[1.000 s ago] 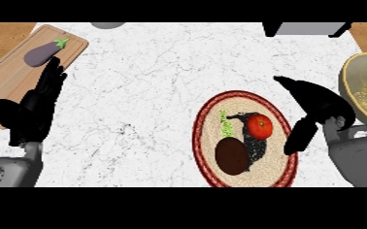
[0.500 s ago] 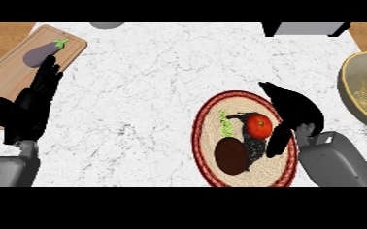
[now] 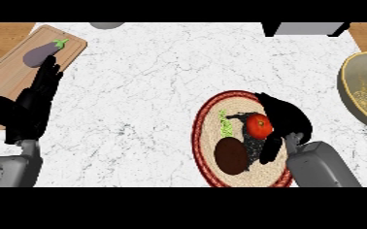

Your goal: Pick the tomato from the placemat and place it in the bowl

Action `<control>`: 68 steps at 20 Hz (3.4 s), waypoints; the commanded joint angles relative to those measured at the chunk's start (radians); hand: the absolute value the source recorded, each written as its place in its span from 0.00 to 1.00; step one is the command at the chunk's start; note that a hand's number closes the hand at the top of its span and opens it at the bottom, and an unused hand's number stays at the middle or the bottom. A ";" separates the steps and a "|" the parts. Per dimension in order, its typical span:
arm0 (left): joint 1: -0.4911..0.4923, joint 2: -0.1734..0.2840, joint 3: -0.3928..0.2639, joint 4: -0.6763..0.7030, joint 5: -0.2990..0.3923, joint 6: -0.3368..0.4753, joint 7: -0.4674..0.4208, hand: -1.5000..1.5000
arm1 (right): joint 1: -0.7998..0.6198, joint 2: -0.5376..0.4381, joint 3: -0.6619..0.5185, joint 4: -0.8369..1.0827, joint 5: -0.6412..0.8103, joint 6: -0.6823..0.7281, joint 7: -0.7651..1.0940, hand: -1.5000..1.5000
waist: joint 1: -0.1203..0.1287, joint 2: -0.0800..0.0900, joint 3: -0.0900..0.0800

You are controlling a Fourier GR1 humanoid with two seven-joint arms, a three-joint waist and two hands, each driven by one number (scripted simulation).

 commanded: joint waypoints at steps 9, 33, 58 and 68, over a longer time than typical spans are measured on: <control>0.059 -0.066 0.022 -0.059 -0.061 -0.042 -0.014 0.50 | -0.049 0.096 -0.090 0.161 0.072 0.019 -0.062 1.00 | 0.005 0.000 0.000; -0.016 -0.096 0.035 -0.023 -0.097 -0.065 0.011 0.50 | -0.498 0.022 -0.438 0.758 0.280 -0.465 0.055 1.00 | 0.040 0.015 0.001; 0.092 -0.106 0.070 -0.086 -0.099 -0.079 0.008 0.50 | -0.567 -0.209 -0.515 0.403 0.545 -0.583 0.264 1.00 | -0.003 -0.004 0.000; 0.007 -0.092 0.107 -0.015 -0.101 -0.099 -0.006 0.50 | -0.444 -0.296 -0.692 0.629 0.403 -0.810 -0.040 1.00 | 0.006 0.003 0.000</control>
